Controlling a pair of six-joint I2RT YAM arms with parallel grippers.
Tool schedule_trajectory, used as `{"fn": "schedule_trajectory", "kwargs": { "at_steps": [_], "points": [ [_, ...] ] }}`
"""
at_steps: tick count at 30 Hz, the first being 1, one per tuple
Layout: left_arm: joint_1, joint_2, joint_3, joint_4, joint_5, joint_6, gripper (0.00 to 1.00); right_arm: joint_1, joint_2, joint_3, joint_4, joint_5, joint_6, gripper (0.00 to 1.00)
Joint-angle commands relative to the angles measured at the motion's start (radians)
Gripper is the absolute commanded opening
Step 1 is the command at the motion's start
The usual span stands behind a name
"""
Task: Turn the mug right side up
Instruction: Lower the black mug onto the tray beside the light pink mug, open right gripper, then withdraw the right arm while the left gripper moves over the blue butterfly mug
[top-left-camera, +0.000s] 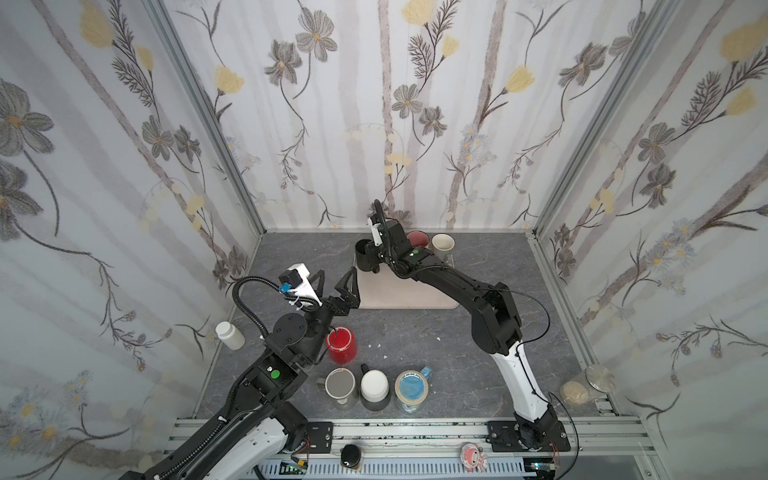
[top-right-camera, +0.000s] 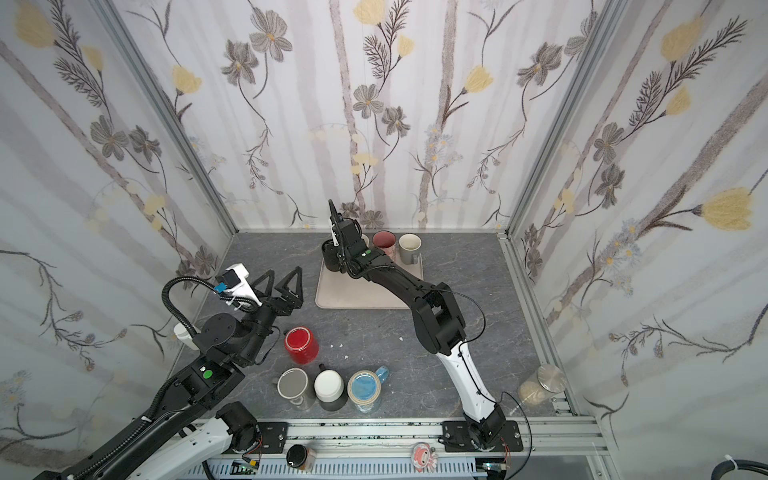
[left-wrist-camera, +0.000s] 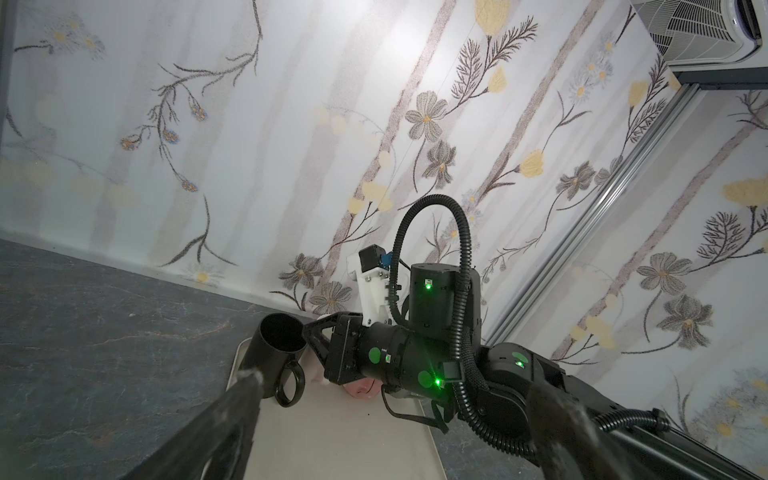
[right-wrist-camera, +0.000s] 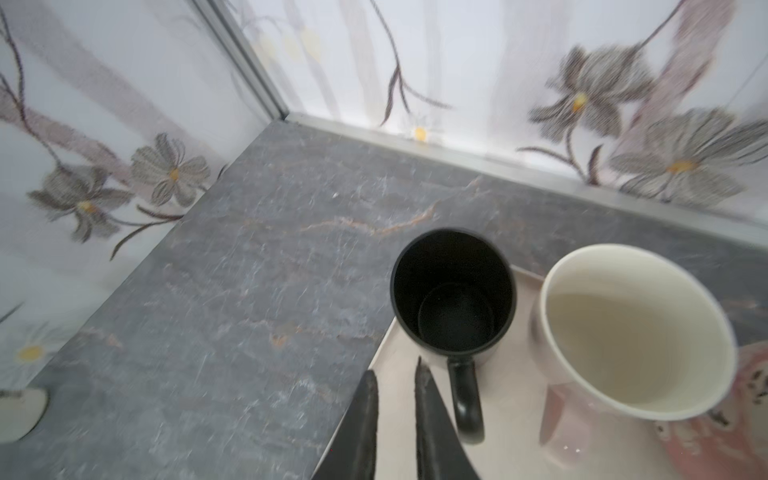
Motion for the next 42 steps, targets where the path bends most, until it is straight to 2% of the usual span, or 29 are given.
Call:
{"fn": "schedule_trajectory", "kwargs": {
  "at_steps": [1,11,26,37,42],
  "points": [
    [0.000,0.005,0.000,0.027,-0.016,0.004,1.00,0.011,0.014,-0.005,-0.026,-0.171,0.026,0.15],
    [0.001,0.008,0.002,0.023,-0.015,-0.002,1.00,0.014,0.086,-0.001,0.054,-0.123,0.061,0.11],
    [0.000,0.027,0.003,0.014,-0.009,-0.006,1.00,0.007,0.193,0.061,0.188,-0.010,0.086,0.10],
    [0.000,0.033,0.006,0.006,-0.004,-0.007,1.00,-0.012,0.262,0.137,0.204,-0.012,0.095,0.12],
    [0.000,0.036,0.012,0.000,-0.004,-0.008,1.00,-0.012,0.260,0.146,0.248,-0.048,0.068,0.18]
  ]
}}
